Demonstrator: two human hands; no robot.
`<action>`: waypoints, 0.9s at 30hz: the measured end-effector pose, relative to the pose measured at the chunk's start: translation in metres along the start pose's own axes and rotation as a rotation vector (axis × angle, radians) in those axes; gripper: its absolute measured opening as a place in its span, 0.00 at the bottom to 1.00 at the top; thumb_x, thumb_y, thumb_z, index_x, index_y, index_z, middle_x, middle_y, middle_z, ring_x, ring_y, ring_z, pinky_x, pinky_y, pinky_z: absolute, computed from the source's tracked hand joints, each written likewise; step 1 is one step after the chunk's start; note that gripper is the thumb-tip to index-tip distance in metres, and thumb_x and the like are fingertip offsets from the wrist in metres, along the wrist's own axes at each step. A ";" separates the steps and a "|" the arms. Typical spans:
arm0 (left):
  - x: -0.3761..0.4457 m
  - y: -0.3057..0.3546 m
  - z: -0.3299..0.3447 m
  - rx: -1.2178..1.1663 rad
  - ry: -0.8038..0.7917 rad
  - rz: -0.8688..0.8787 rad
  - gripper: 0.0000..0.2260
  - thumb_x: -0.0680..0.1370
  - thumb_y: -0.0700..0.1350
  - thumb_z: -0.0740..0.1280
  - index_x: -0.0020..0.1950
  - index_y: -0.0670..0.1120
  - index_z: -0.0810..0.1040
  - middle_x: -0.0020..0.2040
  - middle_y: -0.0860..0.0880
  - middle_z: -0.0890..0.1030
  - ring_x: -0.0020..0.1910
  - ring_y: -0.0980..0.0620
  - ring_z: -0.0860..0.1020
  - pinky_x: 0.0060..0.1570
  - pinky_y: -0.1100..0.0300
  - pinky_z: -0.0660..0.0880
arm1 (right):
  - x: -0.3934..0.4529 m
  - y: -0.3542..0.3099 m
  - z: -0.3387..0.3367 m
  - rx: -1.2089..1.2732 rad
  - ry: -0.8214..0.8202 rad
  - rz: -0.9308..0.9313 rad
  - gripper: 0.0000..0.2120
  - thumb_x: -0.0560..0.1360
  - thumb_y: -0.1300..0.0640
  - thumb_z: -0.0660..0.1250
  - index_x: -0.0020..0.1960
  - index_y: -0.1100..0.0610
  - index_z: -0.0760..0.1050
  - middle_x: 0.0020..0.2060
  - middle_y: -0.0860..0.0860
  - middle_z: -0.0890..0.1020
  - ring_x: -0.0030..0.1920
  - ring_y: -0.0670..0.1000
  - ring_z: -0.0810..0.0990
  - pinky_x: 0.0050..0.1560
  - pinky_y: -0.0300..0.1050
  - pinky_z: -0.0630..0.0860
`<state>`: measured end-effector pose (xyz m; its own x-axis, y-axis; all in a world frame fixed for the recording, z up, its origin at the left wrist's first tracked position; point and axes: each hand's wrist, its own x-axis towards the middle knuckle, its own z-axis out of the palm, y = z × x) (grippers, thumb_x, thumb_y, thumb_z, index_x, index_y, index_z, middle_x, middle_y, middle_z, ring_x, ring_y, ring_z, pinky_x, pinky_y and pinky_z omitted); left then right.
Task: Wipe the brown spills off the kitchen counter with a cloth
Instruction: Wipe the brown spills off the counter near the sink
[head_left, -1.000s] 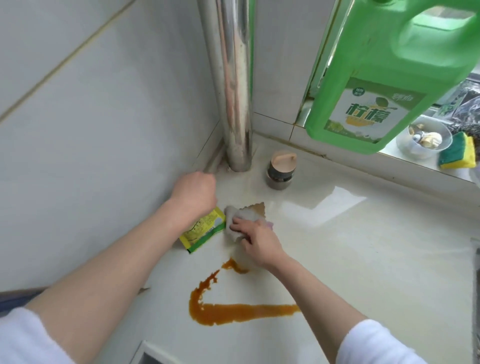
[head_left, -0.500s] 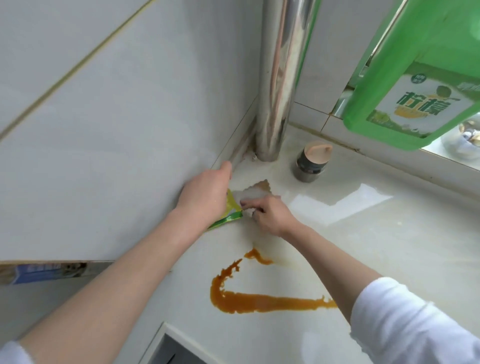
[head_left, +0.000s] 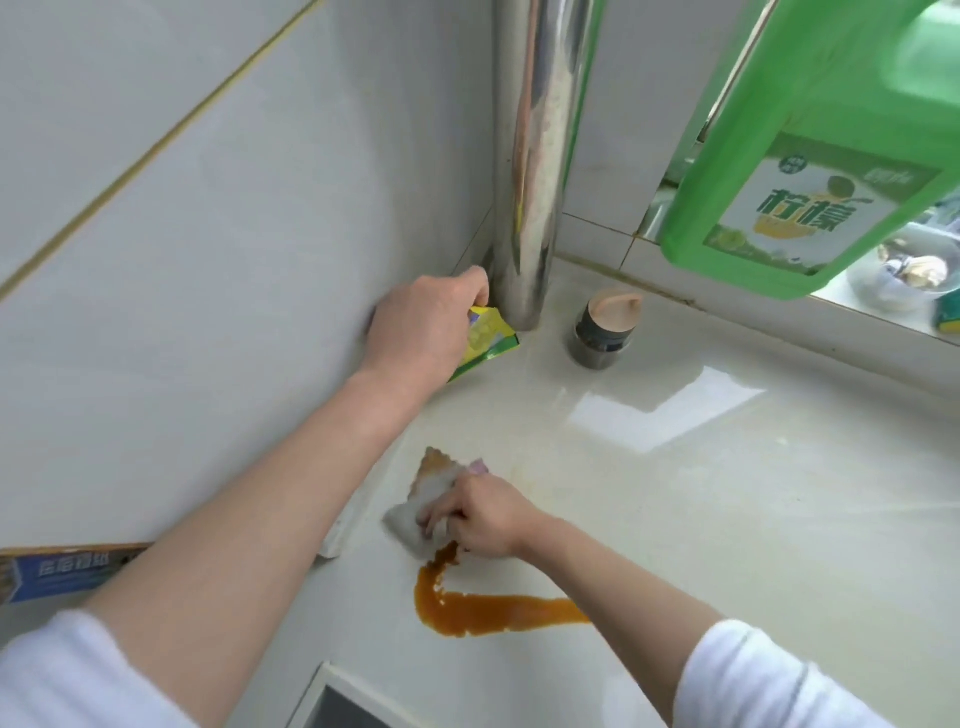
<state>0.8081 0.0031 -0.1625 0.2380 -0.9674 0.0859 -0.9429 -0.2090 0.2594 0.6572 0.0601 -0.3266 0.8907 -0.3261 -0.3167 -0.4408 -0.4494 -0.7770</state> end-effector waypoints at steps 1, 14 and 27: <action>0.000 0.000 0.003 0.020 -0.002 0.017 0.11 0.75 0.37 0.61 0.51 0.52 0.75 0.40 0.45 0.80 0.40 0.38 0.77 0.35 0.51 0.73 | -0.005 0.006 -0.010 0.006 0.046 0.018 0.23 0.63 0.52 0.53 0.47 0.46 0.84 0.50 0.41 0.85 0.53 0.50 0.81 0.59 0.48 0.74; 0.026 -0.006 0.039 0.031 -0.039 0.025 0.06 0.79 0.44 0.63 0.56 0.50 0.74 0.44 0.42 0.82 0.40 0.37 0.77 0.38 0.48 0.76 | -0.054 0.016 -0.013 0.021 0.127 0.077 0.25 0.64 0.52 0.52 0.50 0.48 0.85 0.53 0.43 0.85 0.55 0.49 0.81 0.59 0.45 0.74; -0.002 -0.021 0.058 0.192 0.012 0.344 0.13 0.70 0.32 0.66 0.52 0.42 0.79 0.56 0.39 0.78 0.56 0.36 0.75 0.51 0.45 0.74 | -0.081 0.010 0.006 -0.006 0.063 0.020 0.22 0.68 0.57 0.58 0.55 0.47 0.83 0.58 0.40 0.82 0.56 0.48 0.78 0.60 0.46 0.74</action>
<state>0.8142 0.0012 -0.2243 -0.0983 -0.9841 0.1477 -0.9942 0.1037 0.0288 0.5810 0.0865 -0.3120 0.8732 -0.3867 -0.2966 -0.4589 -0.4471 -0.7678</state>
